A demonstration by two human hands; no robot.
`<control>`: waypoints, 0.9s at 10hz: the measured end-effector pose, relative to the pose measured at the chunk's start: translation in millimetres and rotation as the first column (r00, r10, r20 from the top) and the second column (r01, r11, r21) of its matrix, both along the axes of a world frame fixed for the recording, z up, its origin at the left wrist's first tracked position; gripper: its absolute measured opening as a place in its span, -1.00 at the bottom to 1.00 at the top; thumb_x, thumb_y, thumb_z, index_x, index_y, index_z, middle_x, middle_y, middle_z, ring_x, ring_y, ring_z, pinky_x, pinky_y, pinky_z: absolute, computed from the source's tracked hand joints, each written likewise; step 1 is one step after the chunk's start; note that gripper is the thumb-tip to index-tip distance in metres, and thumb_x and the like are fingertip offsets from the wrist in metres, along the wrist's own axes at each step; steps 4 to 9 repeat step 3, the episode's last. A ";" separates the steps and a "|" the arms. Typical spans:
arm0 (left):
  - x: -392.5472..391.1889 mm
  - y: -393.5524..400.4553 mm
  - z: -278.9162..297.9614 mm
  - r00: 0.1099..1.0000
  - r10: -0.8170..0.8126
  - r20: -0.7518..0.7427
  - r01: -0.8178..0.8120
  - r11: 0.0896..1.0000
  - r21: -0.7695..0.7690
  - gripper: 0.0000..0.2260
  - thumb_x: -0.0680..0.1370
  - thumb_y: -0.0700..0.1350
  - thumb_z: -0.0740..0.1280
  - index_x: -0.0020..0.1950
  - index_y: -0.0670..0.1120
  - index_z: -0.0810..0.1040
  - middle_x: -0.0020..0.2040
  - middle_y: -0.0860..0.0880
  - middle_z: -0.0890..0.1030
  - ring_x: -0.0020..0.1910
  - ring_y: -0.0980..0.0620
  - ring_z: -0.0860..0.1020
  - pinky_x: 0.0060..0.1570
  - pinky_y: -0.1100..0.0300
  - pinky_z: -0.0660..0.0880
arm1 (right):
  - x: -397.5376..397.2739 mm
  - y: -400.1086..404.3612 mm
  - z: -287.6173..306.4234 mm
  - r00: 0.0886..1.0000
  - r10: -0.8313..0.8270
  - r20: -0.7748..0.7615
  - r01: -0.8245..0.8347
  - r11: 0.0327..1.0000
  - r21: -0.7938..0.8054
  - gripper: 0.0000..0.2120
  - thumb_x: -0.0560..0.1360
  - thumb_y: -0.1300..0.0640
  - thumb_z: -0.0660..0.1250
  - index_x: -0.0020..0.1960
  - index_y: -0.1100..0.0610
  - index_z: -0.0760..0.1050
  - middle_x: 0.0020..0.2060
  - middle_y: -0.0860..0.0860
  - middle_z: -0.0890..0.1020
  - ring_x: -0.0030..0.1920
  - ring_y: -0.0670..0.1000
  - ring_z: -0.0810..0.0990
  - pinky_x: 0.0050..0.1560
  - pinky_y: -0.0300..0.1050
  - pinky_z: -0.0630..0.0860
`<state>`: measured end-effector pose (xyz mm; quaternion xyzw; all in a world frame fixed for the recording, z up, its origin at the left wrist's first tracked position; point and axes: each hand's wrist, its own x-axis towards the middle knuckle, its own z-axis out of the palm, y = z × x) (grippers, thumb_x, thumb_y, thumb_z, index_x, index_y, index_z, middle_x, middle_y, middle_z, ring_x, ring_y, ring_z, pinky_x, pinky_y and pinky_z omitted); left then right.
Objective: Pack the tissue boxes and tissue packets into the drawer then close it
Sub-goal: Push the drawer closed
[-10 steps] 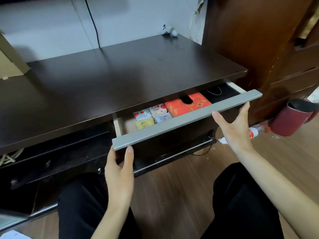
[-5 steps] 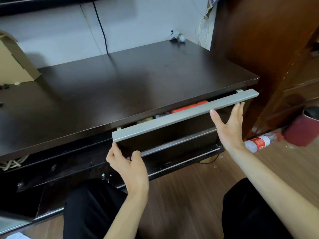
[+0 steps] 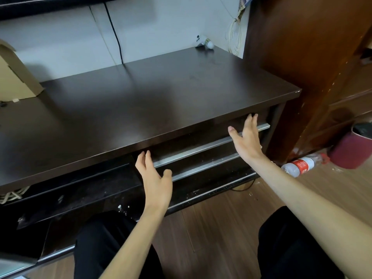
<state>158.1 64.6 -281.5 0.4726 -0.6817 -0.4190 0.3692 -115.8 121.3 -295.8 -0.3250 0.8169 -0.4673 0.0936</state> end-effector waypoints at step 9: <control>31.1 4.7 0.7 0.997 -0.077 -0.007 0.077 0.997 -0.016 -0.59 0.59 -0.30 0.29 0.40 0.01 0.47 0.37 0.07 0.50 0.09 0.45 0.49 0.13 0.45 0.44 | 15.2 34.8 19.4 0.982 0.104 0.160 -0.094 0.993 -0.073 -0.57 0.66 0.10 0.32 0.52 0.03 0.41 0.49 0.00 0.45 0.53 0.02 0.37 0.37 -0.17 0.31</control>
